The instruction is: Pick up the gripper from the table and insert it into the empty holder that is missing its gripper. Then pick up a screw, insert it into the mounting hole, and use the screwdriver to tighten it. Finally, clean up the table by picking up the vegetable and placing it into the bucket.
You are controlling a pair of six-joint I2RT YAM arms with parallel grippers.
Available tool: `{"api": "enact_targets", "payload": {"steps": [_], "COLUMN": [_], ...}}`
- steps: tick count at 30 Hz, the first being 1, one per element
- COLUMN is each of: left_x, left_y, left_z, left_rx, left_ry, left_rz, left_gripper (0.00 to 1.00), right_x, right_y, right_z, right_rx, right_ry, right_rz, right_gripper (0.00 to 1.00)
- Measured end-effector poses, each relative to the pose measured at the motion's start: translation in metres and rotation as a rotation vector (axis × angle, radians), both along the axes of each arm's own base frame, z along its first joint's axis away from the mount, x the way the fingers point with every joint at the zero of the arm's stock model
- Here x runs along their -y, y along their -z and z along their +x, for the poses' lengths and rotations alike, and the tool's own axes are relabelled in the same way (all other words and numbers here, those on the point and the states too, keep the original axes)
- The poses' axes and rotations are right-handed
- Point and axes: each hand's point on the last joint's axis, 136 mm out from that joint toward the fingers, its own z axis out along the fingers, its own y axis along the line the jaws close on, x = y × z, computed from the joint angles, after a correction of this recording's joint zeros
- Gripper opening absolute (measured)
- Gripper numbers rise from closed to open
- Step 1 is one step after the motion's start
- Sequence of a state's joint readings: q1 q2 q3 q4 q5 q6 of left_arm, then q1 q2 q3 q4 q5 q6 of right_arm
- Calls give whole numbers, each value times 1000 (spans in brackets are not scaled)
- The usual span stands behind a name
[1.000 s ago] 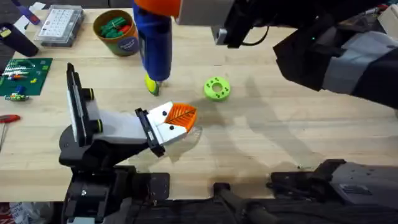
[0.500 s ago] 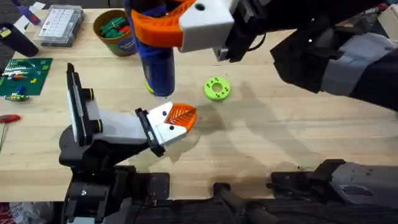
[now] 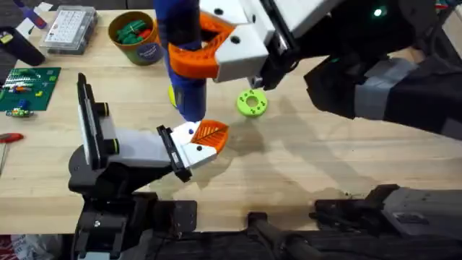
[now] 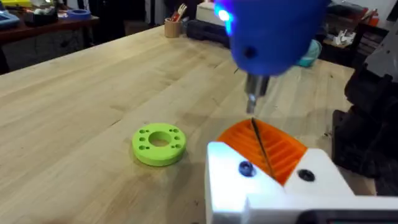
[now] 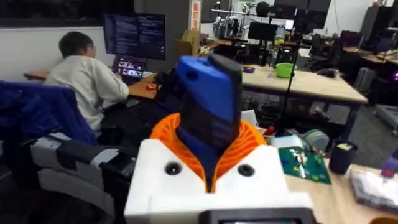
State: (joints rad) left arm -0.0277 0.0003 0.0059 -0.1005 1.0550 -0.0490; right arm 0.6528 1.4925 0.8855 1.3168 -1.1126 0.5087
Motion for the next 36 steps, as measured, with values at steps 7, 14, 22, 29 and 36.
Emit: {"api": "enact_targets", "payload": {"steps": [7,14,22,29,36], "left_x": [0,0,0,0,0], "left_y": [0,0,0,0,0], "left_z": [0,0,0,0,0], "left_rx": [0,0,0,0,0], "left_ry": [0,0,0,0,0], "left_rz": [0,0,0,0,0], "left_gripper": [5,5,5,5,5], "right_x": [-5,-10,-13,-13,-14], "right_y": [1,3,8,8,11], "right_z": [-10,-16,-16,-16,-15], "right_rx": [-10,-10,3,33,51], "right_ry": [-31,-48,-45,-38,-31], "right_rz": [-4,-10,-20,-10,-8], "right_gripper": [13,13,13,13,13]}}
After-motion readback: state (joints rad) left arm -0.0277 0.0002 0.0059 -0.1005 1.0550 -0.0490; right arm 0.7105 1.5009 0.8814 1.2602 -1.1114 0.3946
